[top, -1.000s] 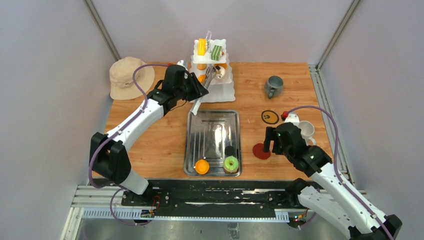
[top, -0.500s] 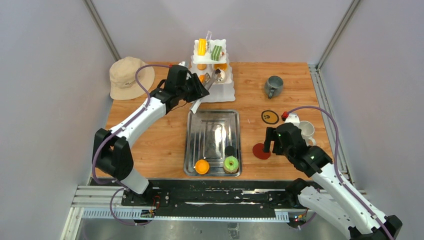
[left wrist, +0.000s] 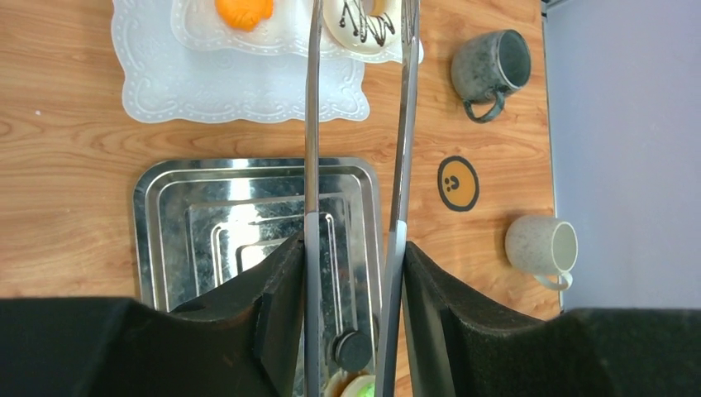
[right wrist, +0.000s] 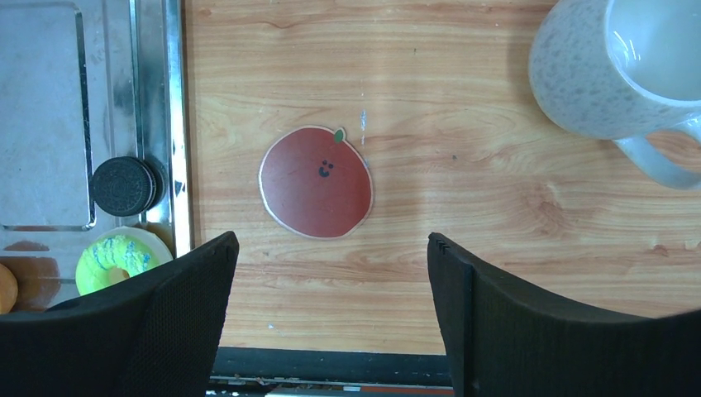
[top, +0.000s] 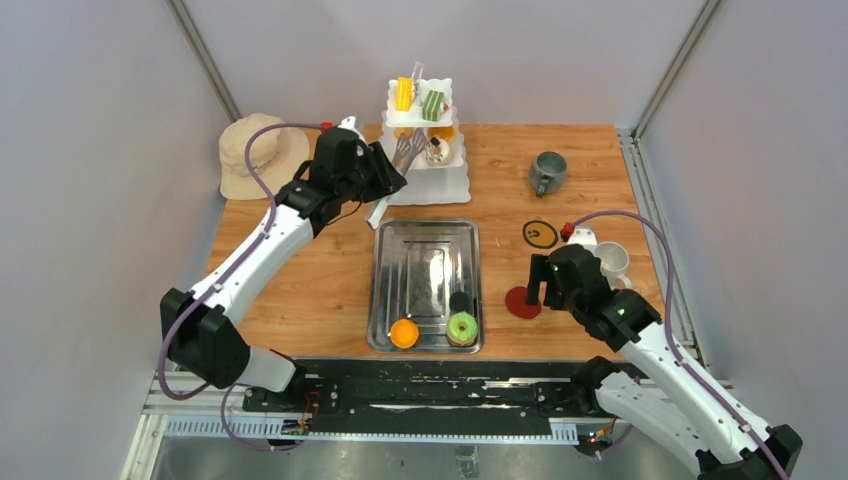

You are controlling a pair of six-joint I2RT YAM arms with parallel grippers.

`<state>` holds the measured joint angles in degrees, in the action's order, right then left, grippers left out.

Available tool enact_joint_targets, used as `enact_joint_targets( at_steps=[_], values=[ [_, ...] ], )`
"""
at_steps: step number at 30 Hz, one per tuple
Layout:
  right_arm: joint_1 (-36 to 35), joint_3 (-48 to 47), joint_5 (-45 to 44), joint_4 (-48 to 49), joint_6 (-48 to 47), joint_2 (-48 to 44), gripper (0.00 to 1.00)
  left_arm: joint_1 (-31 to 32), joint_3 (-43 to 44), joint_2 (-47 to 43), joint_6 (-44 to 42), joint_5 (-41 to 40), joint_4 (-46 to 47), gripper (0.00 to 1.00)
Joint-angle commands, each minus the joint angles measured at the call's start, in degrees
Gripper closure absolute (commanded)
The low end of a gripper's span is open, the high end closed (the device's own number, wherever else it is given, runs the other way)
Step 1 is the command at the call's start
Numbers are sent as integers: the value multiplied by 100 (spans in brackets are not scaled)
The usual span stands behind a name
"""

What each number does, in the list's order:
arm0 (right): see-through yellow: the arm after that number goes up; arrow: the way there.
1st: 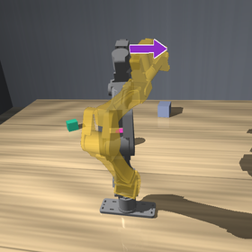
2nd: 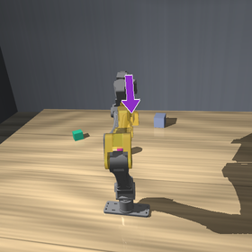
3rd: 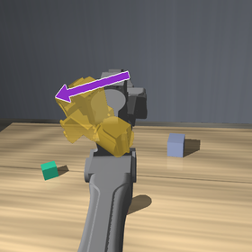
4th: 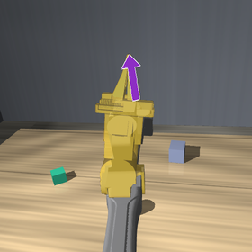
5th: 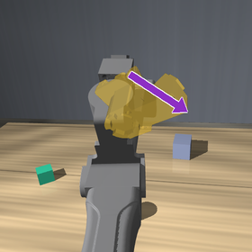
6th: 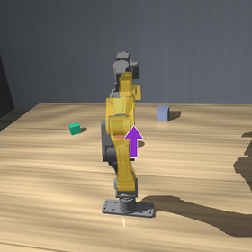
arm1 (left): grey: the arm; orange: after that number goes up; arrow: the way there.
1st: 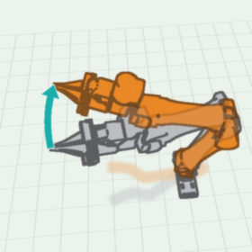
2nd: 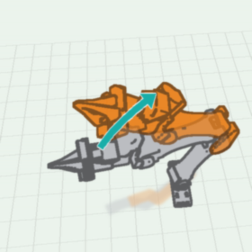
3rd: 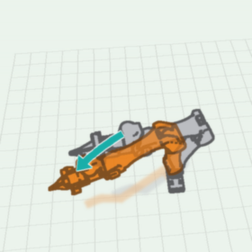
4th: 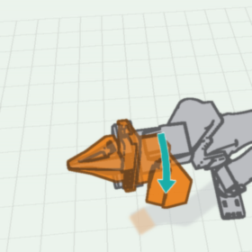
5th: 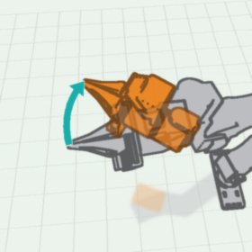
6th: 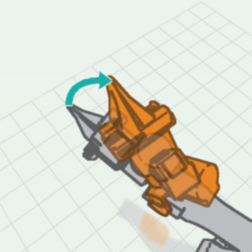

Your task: Serve the afternoon tea

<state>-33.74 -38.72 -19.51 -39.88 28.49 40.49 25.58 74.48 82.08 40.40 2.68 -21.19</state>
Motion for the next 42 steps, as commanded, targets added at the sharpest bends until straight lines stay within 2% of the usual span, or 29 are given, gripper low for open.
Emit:
enact_joint_targets(
  at_steps=[1,7,13,22,29,36,42],
  values=[
    [-42,-26,-50,36,1,37,17,12,126,-472,-458,95,-236,54],
    [-44,-57,-78,96,-77,93,16,566,-59,-949,-1465,329,-1214,55],
    [-39,-75,-53,179,-89,209,16,1022,-902,-1500,-2197,1184,-1716,55],
    [-34,-104,-90,193,-115,212,16,1561,-1769,-1857,-2637,1995,-2002,56],
    [-38,-96,-47,240,-98,328,16,1912,-1790,-1536,-2817,1200,-2250,56],
    [-38,-89,-35,244,-97,357,16,2569,-1342,-983,-2920,432,-2260,54],
    [-39,-66,-29,248,-91,359,16,2892,-1091,-547,-2992,-67,-2315,55]
  ],
)
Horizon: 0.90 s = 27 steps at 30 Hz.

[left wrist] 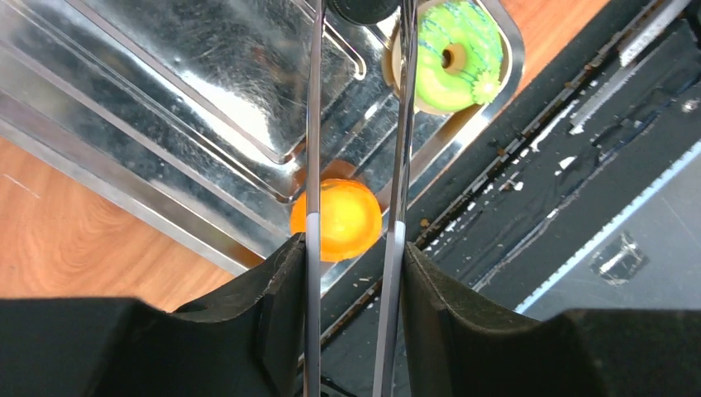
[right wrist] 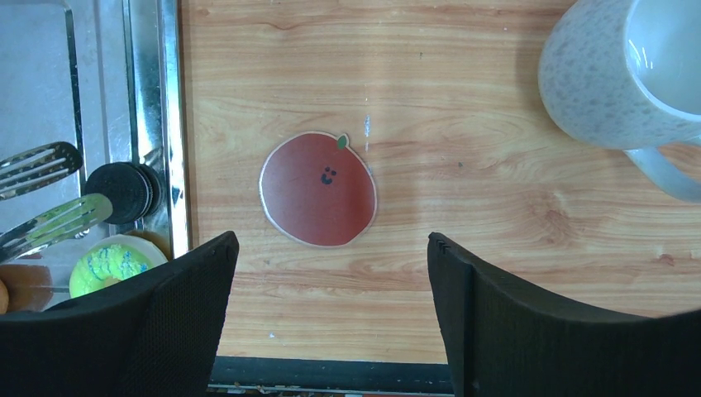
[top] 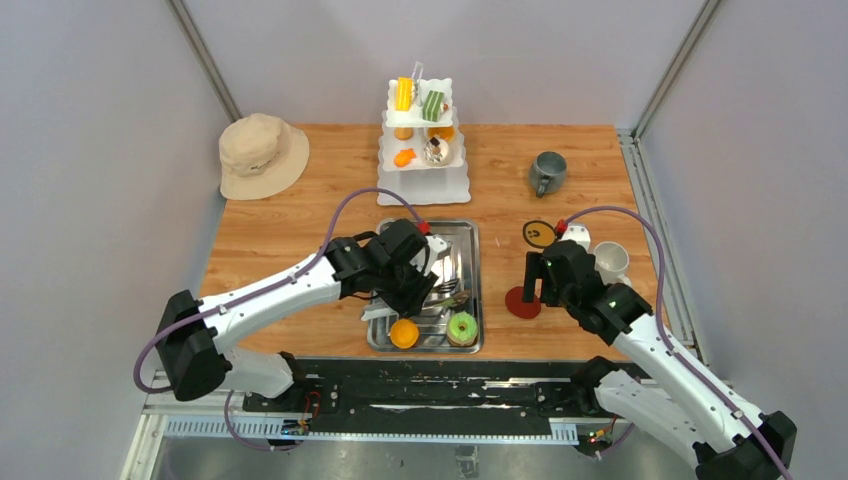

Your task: Serve the afternoon tea

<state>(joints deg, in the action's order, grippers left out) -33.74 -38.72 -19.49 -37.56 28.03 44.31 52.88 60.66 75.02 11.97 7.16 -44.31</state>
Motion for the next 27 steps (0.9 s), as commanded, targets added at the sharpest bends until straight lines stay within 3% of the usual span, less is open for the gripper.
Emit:
enact_joint_targets(
  at_steps=[1,8,19,27],
  values=[
    [-40,-66,-27,19,-38,-28,16,239,333,222,-182,-620,-54,55],
    [-41,-59,-12,18,-43,-33,16,560,592,660,-391,-1126,-360,55],
    [-43,-36,-2,10,-19,-63,16,573,559,696,-196,-2527,-627,56],
    [-37,7,-10,-27,-25,-166,16,565,692,254,-204,-2260,-581,56]
  ],
)
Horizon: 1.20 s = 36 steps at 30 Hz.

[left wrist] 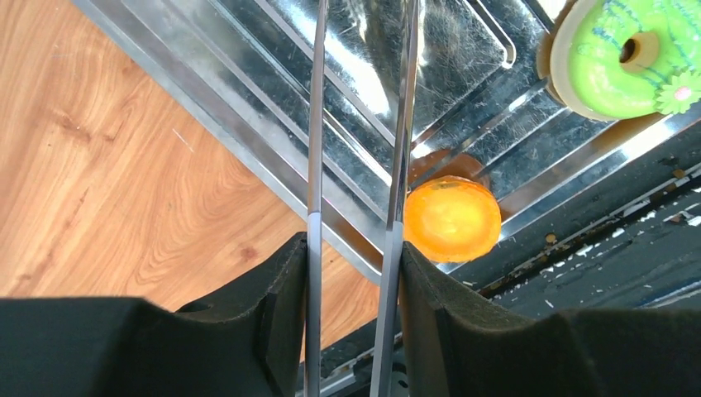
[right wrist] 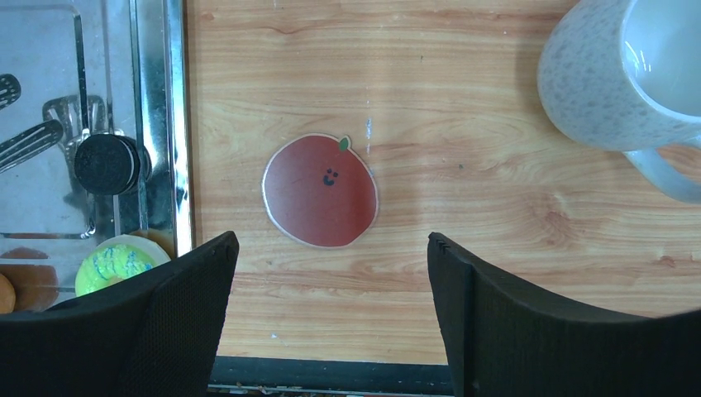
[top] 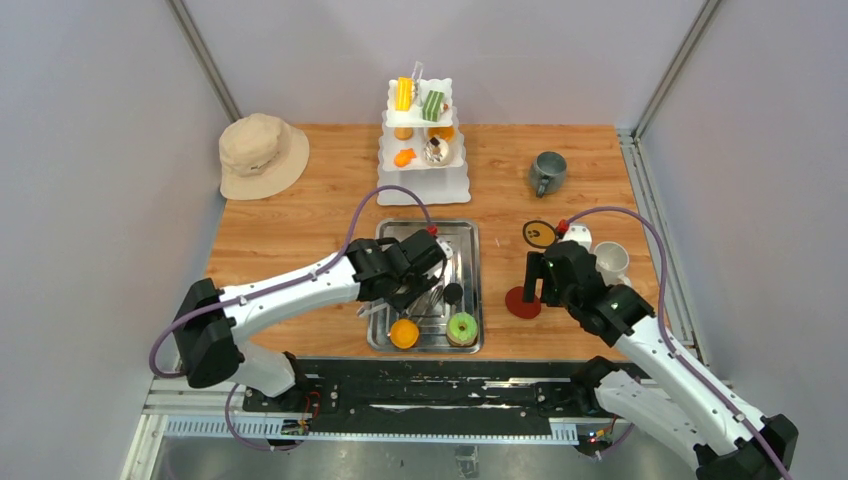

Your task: Serve the afternoon tea

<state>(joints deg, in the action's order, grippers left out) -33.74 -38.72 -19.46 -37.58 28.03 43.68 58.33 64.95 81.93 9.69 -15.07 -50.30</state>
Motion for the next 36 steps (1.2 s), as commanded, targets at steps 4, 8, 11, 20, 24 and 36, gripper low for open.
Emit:
enact_joint_targets(
  at_steps=[4,8,11,20,24,36],
  values=[
    [-35,28,-7,-20,-7,-97,16,21,98,-757,-118,221,38,55],
    [-38,19,-5,-9,-11,-92,16,20,-144,-927,-406,714,-54,56],
    [-37,25,-10,-4,-19,-97,16,21,-290,-1000,-498,945,-102,55],
    [-37,12,34,35,-11,-27,16,21,-459,-822,-634,1127,-17,54],
    [-40,13,37,47,-15,-17,16,21,-568,-782,-685,1129,101,54],
    [-43,32,24,54,-16,-35,16,21,-535,-499,-644,1027,353,51]
  ],
)
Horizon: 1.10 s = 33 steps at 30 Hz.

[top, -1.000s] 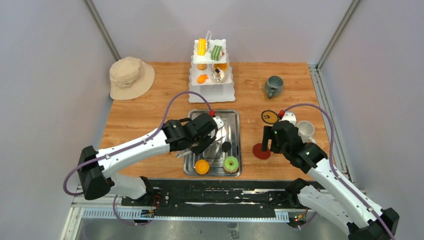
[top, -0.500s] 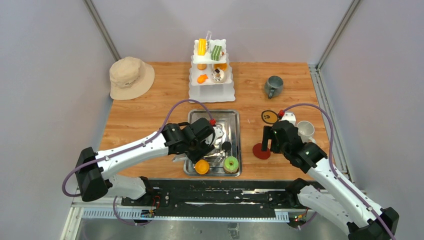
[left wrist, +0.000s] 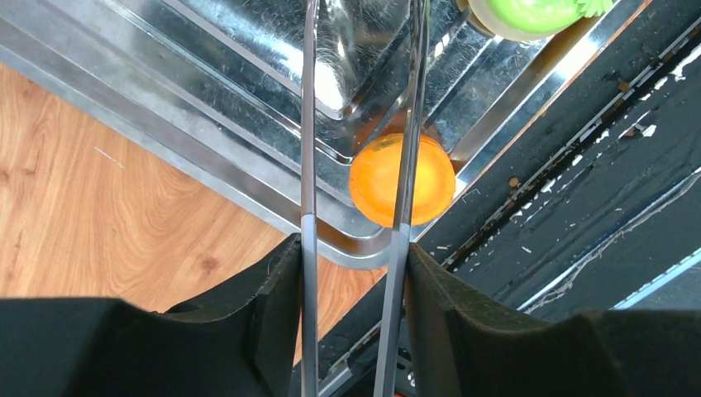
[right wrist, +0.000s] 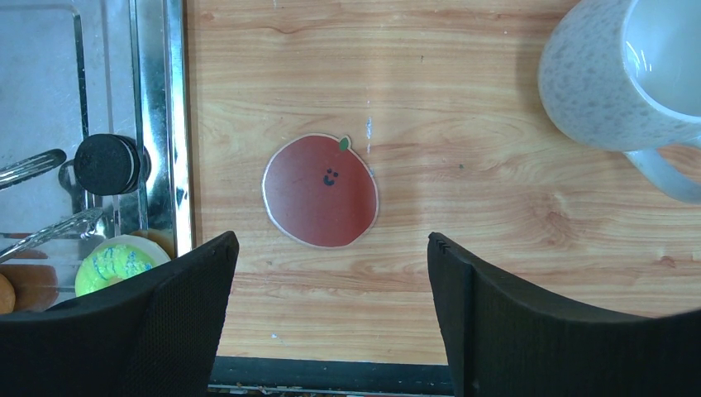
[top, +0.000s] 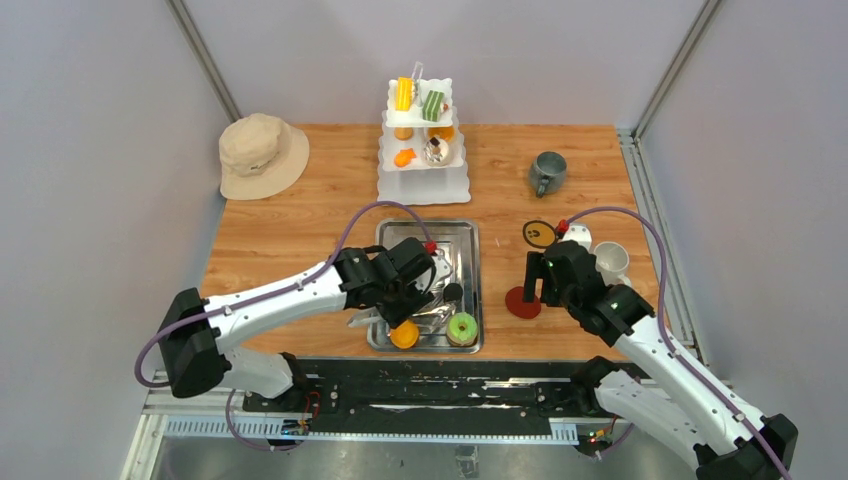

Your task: Serve the afternoon tea

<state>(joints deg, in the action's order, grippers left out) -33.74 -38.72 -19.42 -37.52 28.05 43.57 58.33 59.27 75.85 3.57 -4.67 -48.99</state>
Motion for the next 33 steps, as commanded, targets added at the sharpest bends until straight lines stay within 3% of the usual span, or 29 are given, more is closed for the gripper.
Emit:
enact_joint_targets(
  at_steps=[1,16,26,33],
  values=[
    [-44,35,21,44,-19,-22,16,19,52,142,-30,-43,229,51],
    [-37,130,-73,-53,5,-221,16,-203,182,731,68,279,508,52],
    [-36,131,-101,-79,33,-217,16,-638,300,329,269,251,509,75],
    [-35,158,-116,-78,26,-268,16,-1532,41,-436,764,540,1027,82]
  ],
)
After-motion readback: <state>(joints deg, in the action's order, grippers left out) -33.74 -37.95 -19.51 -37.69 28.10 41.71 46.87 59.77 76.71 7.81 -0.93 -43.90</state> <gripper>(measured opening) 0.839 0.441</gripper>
